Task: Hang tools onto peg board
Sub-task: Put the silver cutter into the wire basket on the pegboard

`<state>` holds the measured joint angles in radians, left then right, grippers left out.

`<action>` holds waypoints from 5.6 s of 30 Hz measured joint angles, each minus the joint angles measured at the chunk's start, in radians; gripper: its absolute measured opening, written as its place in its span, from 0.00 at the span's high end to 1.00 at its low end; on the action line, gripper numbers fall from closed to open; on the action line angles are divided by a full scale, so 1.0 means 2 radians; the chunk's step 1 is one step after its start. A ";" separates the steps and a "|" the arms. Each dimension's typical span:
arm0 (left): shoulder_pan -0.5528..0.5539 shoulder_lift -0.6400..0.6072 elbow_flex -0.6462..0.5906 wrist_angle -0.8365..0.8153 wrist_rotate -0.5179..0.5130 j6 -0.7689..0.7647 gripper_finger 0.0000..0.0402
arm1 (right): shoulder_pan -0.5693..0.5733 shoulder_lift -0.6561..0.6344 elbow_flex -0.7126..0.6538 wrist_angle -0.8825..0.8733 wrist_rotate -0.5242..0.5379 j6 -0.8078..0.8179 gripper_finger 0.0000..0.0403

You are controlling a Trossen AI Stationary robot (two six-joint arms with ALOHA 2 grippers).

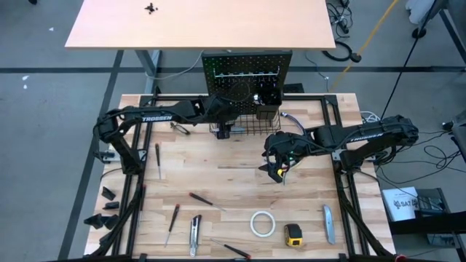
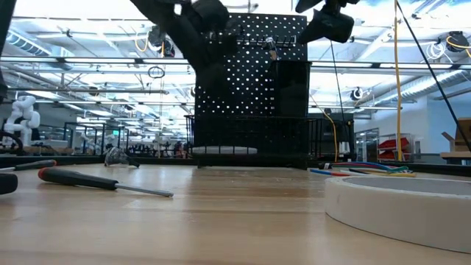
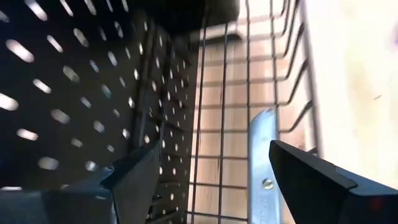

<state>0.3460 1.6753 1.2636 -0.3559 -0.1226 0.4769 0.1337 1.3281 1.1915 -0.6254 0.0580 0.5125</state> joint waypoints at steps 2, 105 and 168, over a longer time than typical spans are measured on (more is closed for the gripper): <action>-0.009 -0.017 0.000 0.002 0.000 0.000 0.27 | 0.000 0.000 0.000 0.000 0.000 0.000 0.32; -0.477 -0.295 -0.270 0.092 -0.102 -0.537 0.27 | 0.383 0.042 -0.266 -0.007 -0.102 0.827 0.72; -0.277 -0.229 -0.223 0.349 -0.185 -0.487 0.27 | 0.072 0.016 0.054 0.040 0.197 -0.216 0.72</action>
<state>-0.2089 1.2165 0.8173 0.3412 -0.4925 -0.4981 0.2775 1.3594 1.3003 -0.5455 0.4515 0.0800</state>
